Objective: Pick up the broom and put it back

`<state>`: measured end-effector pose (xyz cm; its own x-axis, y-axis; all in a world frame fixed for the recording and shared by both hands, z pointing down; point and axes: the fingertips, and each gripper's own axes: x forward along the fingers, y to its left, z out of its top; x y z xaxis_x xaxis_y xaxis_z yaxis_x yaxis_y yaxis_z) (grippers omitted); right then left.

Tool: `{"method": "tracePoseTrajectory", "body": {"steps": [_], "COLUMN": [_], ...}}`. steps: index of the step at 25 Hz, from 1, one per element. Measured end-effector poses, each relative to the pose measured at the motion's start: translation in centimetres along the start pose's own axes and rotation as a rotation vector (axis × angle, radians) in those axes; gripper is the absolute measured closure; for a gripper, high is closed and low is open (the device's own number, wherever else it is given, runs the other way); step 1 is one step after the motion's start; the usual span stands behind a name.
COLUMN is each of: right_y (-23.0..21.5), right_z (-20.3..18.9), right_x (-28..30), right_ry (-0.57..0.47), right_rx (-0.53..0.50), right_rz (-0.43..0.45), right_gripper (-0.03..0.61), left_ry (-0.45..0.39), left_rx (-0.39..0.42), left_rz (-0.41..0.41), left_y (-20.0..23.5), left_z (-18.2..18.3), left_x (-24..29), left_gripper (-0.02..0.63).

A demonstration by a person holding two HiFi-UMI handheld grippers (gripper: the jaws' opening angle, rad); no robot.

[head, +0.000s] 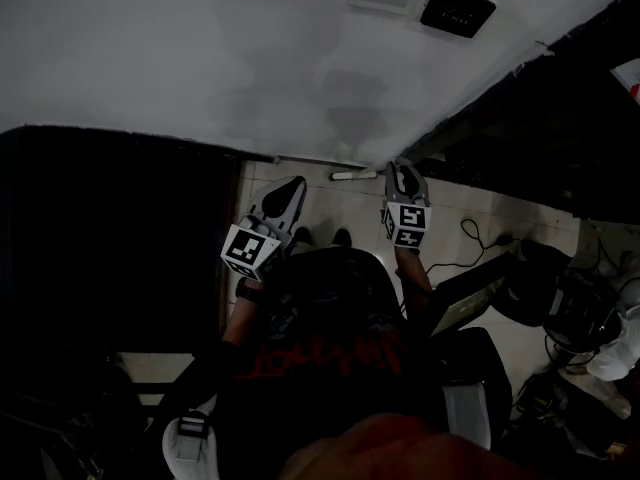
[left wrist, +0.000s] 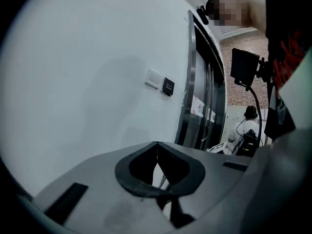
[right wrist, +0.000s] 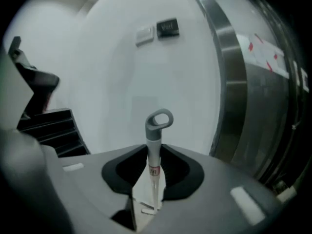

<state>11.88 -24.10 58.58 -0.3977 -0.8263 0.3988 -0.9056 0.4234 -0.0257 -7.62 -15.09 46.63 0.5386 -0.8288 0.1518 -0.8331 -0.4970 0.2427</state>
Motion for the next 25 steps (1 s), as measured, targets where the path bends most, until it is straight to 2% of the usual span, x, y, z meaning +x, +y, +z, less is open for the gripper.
{"method": "tracePoseTrajectory", "body": {"steps": [2,6,10,12,16,20,25], "right_y": [0.5,0.9,1.9,2.5,3.9,4.8,3.3], "right_z": [3.9,10.7,14.6,15.3,16.4,16.6,11.1], "right_x": [-3.9,-10.2,-13.7,-13.6,-13.9,-14.7,-15.4], "right_ry": [-0.074,-0.196,-0.257,-0.25,-0.258,-0.241,-0.197], "right_rx": [-0.022,-0.046,-0.036,-0.038,-0.017,0.001,-0.002], "right_rz": [0.041,0.104,0.15,0.171,0.208,0.234,0.264], "right_gripper": [0.488,0.488,0.488,0.488,0.488,0.488,0.488], "left_ry": [-0.001,-0.055,-0.043,-0.022,-0.024,-0.071,-0.046], "left_rx": [-0.025,0.002,0.033,0.026,0.067,0.071,0.041], "left_rz": [-0.054,-0.136,-0.205,-0.23,-0.252,-0.265,-0.27], "left_y": [-0.5,-1.9,-3.4,-3.8,-4.0,-3.9,-4.0], "left_z": [0.1,1.1,1.8,2.0,2.0,2.5,1.9], "left_x": [2.1,4.8,5.9,6.7,7.3,7.5,7.3], "left_gripper": [0.611,0.611,0.611,0.611,0.611,0.611,0.61]}}
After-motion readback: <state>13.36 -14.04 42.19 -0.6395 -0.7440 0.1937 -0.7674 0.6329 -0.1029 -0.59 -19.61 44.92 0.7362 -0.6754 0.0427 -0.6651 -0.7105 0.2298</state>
